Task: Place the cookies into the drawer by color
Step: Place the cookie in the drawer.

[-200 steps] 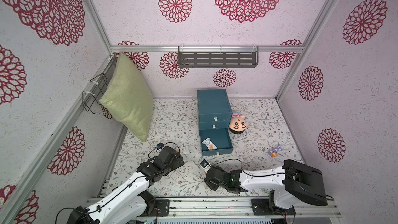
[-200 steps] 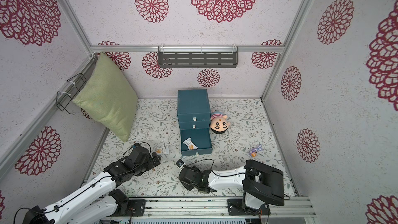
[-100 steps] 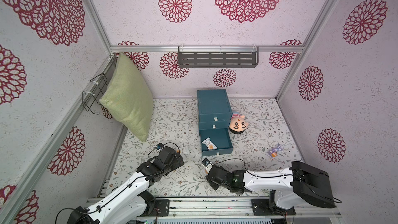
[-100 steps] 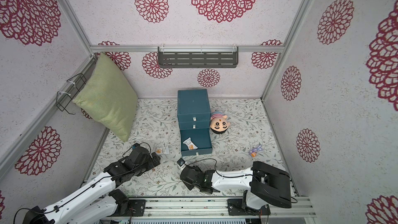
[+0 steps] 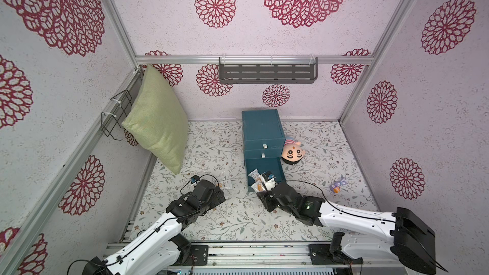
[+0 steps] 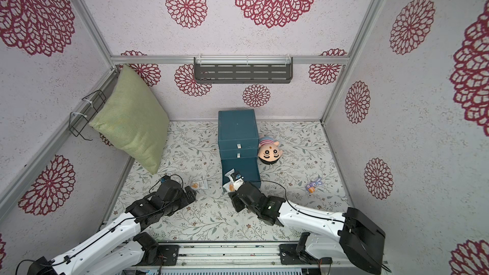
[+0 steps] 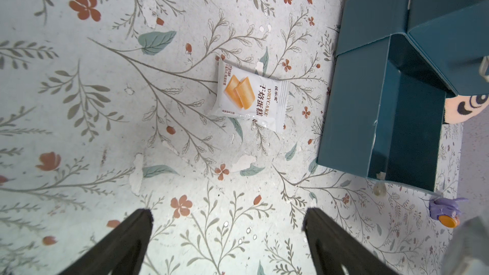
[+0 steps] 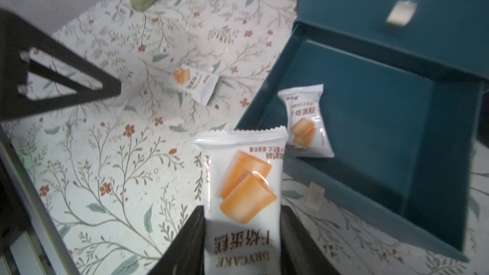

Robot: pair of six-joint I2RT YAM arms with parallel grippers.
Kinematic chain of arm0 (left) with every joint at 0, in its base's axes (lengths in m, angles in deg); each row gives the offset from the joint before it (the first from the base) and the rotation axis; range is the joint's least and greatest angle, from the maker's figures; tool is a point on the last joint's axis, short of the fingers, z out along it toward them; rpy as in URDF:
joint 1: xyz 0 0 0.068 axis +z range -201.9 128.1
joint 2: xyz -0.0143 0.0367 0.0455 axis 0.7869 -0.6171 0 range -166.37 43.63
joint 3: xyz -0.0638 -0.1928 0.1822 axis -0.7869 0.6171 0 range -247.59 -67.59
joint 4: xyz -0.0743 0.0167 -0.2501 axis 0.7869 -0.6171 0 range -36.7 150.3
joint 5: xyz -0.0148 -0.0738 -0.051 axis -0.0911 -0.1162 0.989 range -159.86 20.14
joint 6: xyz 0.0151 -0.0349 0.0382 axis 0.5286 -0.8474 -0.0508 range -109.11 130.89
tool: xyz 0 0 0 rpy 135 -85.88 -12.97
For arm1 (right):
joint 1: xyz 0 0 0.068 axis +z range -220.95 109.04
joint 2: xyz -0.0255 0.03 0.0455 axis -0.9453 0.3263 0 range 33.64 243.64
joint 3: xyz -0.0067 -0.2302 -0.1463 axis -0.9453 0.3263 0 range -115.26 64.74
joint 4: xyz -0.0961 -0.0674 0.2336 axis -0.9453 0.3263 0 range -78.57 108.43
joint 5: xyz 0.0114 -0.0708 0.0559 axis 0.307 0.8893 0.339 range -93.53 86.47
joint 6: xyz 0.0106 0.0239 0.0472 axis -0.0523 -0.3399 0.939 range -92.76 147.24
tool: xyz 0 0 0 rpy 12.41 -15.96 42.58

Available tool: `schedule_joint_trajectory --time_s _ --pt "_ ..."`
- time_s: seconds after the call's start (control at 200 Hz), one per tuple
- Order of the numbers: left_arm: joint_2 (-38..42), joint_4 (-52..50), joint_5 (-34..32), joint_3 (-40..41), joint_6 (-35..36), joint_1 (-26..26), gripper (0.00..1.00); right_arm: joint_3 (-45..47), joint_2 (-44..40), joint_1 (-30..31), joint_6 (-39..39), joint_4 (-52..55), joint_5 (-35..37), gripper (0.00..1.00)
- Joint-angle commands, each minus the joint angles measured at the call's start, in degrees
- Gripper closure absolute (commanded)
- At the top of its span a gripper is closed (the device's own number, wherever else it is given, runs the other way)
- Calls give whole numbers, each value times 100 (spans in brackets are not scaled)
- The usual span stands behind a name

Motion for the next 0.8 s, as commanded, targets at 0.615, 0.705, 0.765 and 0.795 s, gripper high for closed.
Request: schedule_joint_trajectory --time_s 0.615,0.705,0.765,0.795 --pt "-961 238 221 -563 737 373 3 -907 1294 -2249 -933 -397 -870 53" --pt "-1290 209 263 -814 969 503 3 -959 1467 -2318 -964 -434 -943 48" --pt "-1475 218 273 -966 1100 605 2 -997 1529 -2333 -968 -401 -969 42" --pt "-1598 232 301 -1038 1163 671 3 -1019 1540 -2345 -967 -372 -991 39"
